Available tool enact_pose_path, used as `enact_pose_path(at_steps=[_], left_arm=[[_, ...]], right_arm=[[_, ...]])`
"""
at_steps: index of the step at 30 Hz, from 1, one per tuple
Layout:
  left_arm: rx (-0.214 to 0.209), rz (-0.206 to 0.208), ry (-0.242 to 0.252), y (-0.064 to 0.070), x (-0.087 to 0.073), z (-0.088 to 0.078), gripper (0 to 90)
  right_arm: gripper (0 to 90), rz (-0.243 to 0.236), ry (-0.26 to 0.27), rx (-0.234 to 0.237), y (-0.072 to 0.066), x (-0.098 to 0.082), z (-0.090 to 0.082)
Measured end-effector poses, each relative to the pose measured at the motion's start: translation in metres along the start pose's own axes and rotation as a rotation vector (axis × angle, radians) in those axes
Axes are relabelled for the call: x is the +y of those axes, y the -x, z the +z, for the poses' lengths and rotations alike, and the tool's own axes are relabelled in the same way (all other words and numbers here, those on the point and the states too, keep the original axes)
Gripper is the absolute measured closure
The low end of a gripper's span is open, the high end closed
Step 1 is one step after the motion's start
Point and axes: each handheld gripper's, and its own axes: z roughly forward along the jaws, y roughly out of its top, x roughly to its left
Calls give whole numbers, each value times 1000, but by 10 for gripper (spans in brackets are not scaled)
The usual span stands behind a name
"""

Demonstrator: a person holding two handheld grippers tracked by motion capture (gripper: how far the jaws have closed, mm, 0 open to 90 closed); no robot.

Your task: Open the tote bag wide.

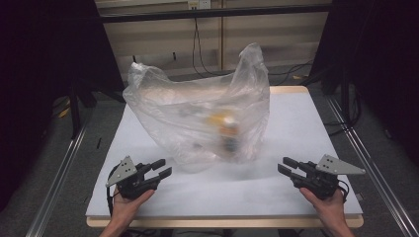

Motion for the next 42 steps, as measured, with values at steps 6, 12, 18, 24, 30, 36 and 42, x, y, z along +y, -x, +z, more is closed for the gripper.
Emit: enact_pose_path(at_steps=[6, 12, 18, 24, 30, 36, 42], left_arm=[[-25, 15, -33, 4, 3, 1, 723], [-92, -23, -39, 5, 6, 2, 830], [-107, -77, -38, 3, 11, 5, 900], [-114, -57, -56, 2, 17, 9, 900], [-152, -59, -45, 7, 23, 13, 900], [-164, -68, -45, 4, 28, 17, 900], [-155, -53, -51, 1, 36, 23, 900]], right_arm=[[793, -23, -12, 17, -4, 4, 3], [897, -17, -22, 48, -5, 9, 7], [900, -8, -22, 73, -5, 14, 11], [900, 2, -28, 98, -7, 21, 14], [900, 3, -23, 128, -10, 34, 26], [900, 4, -27, 143, -14, 45, 38], [900, 14, -23, 160, -15, 55, 44]])
